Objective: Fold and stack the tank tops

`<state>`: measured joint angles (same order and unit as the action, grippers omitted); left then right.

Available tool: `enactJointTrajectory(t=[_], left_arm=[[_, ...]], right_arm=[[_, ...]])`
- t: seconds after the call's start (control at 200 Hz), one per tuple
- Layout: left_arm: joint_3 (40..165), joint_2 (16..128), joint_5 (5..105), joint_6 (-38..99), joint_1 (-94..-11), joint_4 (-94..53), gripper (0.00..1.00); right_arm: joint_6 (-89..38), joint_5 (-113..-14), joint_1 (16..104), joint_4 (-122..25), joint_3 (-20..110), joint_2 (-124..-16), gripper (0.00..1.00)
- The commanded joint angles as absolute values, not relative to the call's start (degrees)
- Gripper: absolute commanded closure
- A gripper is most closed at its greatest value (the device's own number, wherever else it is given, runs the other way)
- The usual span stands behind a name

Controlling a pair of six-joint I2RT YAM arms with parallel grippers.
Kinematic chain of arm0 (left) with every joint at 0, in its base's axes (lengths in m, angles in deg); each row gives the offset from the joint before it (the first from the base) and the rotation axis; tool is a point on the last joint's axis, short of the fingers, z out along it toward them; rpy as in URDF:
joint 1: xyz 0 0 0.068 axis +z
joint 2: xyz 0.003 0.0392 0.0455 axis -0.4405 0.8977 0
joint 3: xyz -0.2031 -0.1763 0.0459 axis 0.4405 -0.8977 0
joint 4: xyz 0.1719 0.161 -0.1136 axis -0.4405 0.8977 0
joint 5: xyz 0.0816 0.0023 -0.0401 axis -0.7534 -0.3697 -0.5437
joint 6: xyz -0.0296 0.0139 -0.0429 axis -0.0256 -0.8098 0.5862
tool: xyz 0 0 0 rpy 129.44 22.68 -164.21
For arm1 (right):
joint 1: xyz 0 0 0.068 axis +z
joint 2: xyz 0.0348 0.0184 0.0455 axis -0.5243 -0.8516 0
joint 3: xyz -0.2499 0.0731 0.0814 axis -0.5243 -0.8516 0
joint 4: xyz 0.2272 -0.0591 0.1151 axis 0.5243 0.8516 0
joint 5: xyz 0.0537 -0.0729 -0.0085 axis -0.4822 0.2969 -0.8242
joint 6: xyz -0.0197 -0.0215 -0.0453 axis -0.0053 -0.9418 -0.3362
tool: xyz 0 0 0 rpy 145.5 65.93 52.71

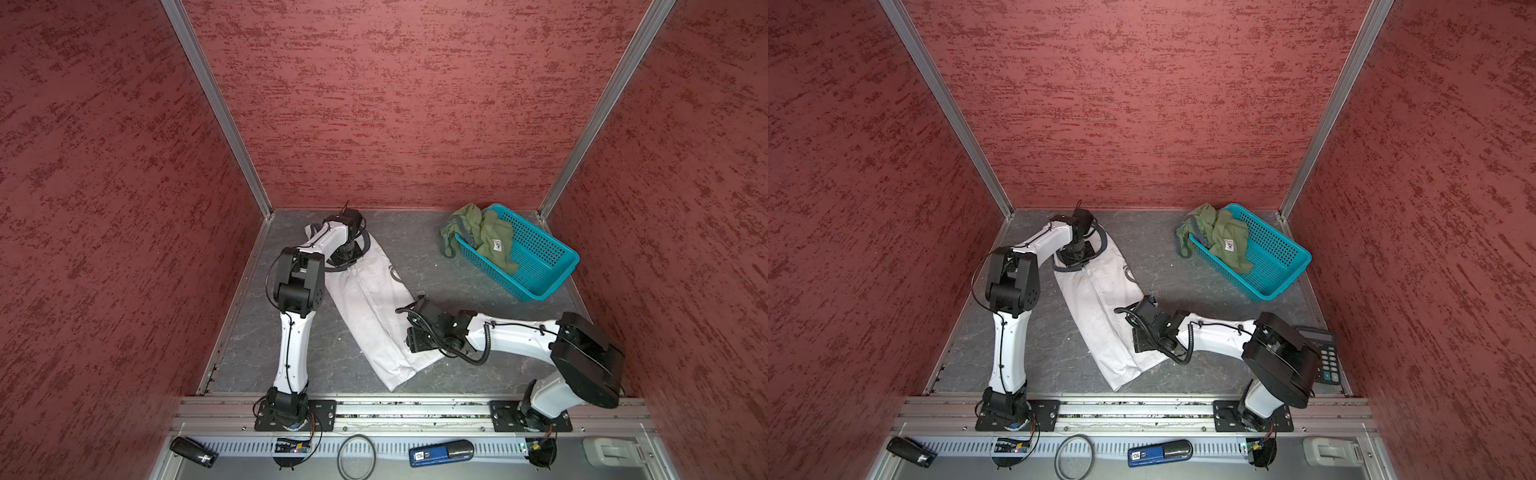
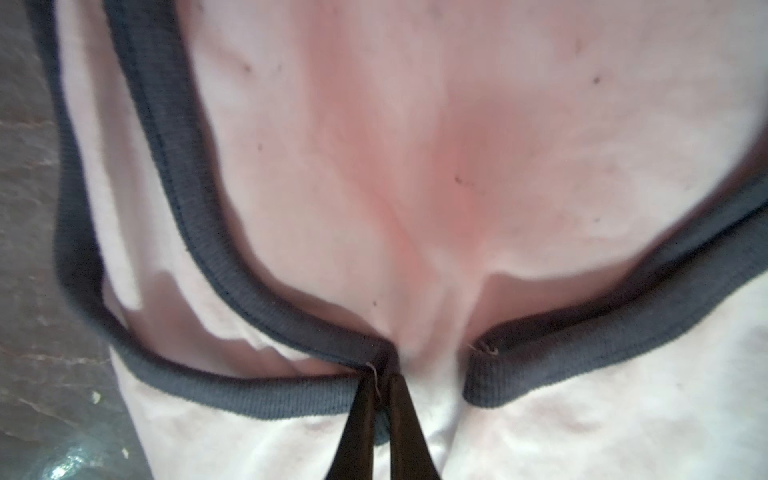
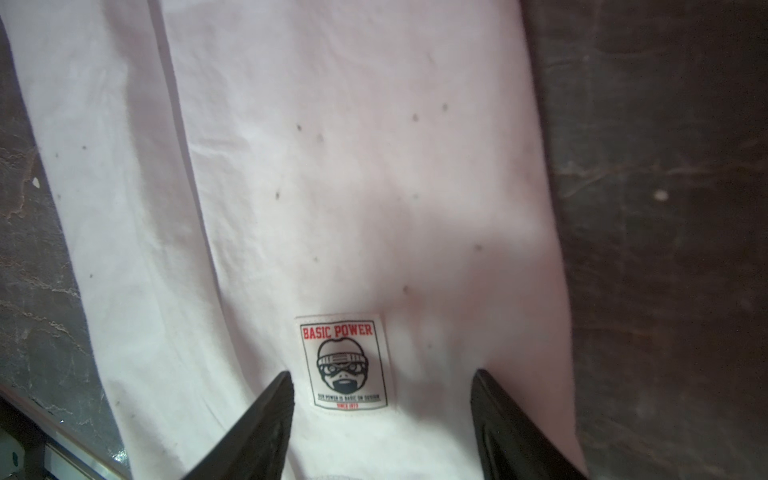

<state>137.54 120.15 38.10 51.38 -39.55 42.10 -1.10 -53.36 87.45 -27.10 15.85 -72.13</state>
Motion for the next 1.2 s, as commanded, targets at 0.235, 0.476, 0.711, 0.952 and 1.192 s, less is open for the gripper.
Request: enactJointTrajectory(t=[0.235, 0.476, 0.711, 0.952, 1.192], left_arm=[[136.4, 113.8, 36.9, 52.8, -40.9, 38.3, 1.00], [138.5, 116.3, 39.3, 52.8, -41.1, 37.0, 1.00], [144.5, 122.9, 42.4, 51.2, -41.8, 35.6, 1.00], [149.7, 129.3, 40.3, 50.6, -41.7, 39.1, 0.90], [152.0, 128.2, 44.9, 45.8, -43.2, 38.9, 0.56]], right_arm=[[-0.1, -51.4, 87.5, -27.7, 15.1, -71.5, 0.31], [-0.3, -51.4, 87.5, -27.8, 15.2, -72.0, 0.31], [-0.1, -52.0, 87.5, -28.7, 14.6, -72.7, 0.31], [-0.1, -51.8, 87.4, -28.5, 14.4, -72.0, 0.31], [-2.1, -47.4, 86.4, -23.4, 15.9, -69.0, 0.31]])
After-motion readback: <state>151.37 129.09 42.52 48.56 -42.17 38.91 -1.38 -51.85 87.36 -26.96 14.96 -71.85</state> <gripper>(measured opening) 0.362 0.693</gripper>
